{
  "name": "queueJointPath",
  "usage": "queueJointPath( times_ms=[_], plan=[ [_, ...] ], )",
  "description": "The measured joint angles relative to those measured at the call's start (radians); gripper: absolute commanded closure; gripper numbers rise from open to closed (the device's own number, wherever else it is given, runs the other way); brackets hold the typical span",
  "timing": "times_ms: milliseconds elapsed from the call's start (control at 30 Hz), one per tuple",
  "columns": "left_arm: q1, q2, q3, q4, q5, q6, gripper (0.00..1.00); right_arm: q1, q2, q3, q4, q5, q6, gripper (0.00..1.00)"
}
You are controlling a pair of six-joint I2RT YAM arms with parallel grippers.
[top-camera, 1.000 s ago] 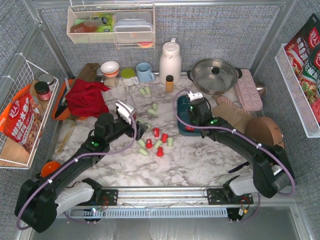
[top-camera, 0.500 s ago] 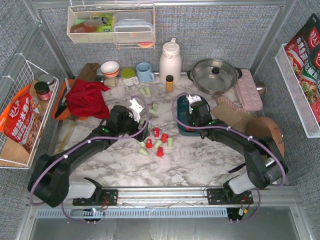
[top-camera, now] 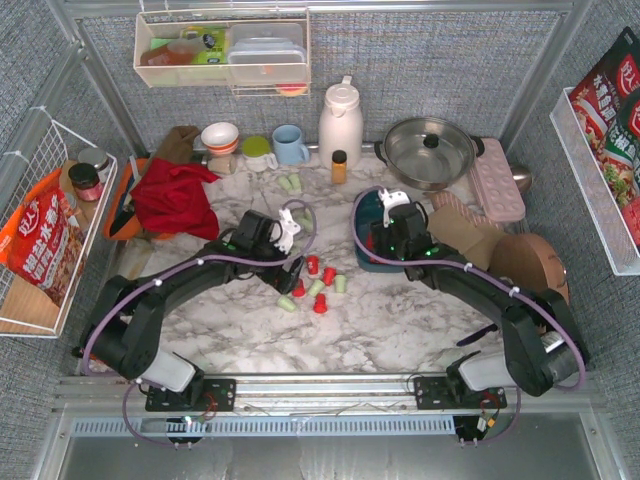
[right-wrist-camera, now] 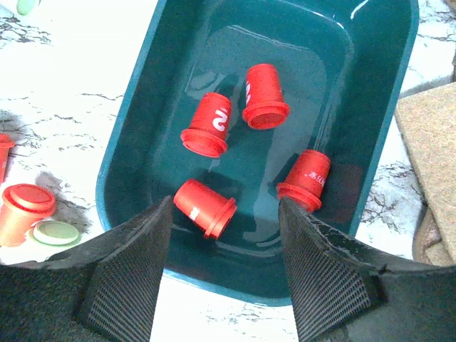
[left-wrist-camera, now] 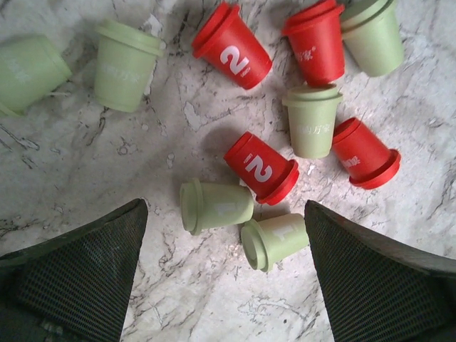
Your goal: Mix the coffee capsules in the storage basket
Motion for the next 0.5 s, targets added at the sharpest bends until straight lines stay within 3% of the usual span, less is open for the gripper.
queueJointPath(
  times_ms=[233, 400, 500],
  plan=[
    [-0.014, 0.066, 0.032, -0.102, -0.039, 0.048, 0.04, 0.000, -0.024, -0.003, 0.000, 0.003, 0.000, 0.35],
    [-0.036, 0.070, 0.025, -0.128, -0.103, 0.074, 0.17, 0.000, -0.029, -0.003, 0.000, 0.003, 0.000, 0.35],
    [-0.040, 0.063, 0.006, -0.124, -0.148, 0.077, 0.20, 0.000, -0.029, -0.003, 0.000, 0.003, 0.002, 0.35]
  ],
)
